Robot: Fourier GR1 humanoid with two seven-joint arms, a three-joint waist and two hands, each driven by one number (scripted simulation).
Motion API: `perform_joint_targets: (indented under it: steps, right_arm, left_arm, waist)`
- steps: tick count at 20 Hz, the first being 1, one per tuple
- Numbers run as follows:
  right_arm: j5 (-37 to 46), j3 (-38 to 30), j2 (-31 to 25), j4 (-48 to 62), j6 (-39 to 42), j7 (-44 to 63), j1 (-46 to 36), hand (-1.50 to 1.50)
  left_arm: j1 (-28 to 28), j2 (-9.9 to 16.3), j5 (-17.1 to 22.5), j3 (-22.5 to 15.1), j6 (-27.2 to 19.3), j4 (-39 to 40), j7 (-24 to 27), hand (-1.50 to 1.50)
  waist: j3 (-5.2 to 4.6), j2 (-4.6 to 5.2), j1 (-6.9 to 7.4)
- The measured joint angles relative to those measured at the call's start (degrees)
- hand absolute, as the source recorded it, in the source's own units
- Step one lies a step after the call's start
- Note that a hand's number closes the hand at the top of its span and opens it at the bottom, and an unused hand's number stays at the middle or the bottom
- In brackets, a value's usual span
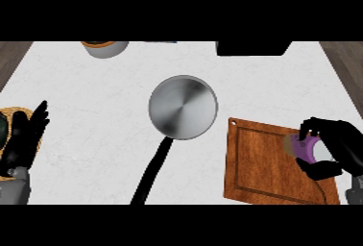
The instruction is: Pick the can from the cutting board and place it in the pan
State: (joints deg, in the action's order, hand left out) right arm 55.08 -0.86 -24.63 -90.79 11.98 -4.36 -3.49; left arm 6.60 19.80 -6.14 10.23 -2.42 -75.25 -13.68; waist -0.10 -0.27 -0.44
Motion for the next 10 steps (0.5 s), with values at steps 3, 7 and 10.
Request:
perform_joint_targets:
  steps: [3, 7, 10]
  right_arm:
    - [-2.77, -1.40, 2.35, -5.44, -3.30, -1.42, -0.26, 1.50]
    - [-5.30, -1.78, 4.26, -12.18, -3.35, -1.39, -0.35, 1.50]
    - [-5.03, -0.11, 7.16, -11.90, -2.58, 1.72, -4.94, 1.50]
  left_arm:
    - [-0.34, -0.19, -0.02, 0.01, -0.02, -0.31, -0.04, 0.00]
    - [0.38, 0.11, -0.12, 0.39, 0.32, 0.07, -0.01, 0.00]
    - [0.58, -0.82, -0.79, -0.14, -0.16, -0.22, -0.16, 0.00]
  waist:
    - [0.04, -0.06, -0.18]
    - [0.07, 0.07, -0.02]
    - [0.07, 0.17, 0.39]
